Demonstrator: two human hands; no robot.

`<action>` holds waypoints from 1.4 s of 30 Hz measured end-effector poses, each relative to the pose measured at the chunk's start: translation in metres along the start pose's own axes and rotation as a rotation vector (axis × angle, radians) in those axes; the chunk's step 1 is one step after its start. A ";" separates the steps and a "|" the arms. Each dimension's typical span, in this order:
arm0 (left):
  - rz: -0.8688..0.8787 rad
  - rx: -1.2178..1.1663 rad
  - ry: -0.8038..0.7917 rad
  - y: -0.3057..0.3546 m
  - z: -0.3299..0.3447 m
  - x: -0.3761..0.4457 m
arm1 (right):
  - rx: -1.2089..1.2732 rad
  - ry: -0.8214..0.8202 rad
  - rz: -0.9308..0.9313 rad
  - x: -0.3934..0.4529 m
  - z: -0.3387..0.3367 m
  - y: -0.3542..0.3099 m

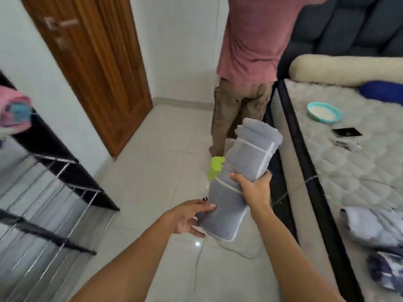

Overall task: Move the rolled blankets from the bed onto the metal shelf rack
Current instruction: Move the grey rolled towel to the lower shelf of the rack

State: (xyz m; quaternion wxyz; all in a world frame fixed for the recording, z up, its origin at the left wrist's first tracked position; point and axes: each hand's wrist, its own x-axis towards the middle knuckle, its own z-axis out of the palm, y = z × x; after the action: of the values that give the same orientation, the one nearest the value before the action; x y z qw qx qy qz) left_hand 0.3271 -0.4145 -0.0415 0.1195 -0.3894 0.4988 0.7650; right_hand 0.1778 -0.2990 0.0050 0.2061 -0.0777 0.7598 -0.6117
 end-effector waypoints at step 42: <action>0.298 -1.033 1.057 -0.005 -0.502 -0.013 | -0.959 -1.583 -0.755 -0.034 0.789 -0.010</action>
State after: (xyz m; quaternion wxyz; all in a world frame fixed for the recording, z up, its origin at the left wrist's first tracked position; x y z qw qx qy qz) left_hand 0.5780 -0.8392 -0.1355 -0.4381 -0.6396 0.1148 0.6211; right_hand 0.5294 -0.9973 -0.1099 0.3921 -0.7740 0.4958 -0.0377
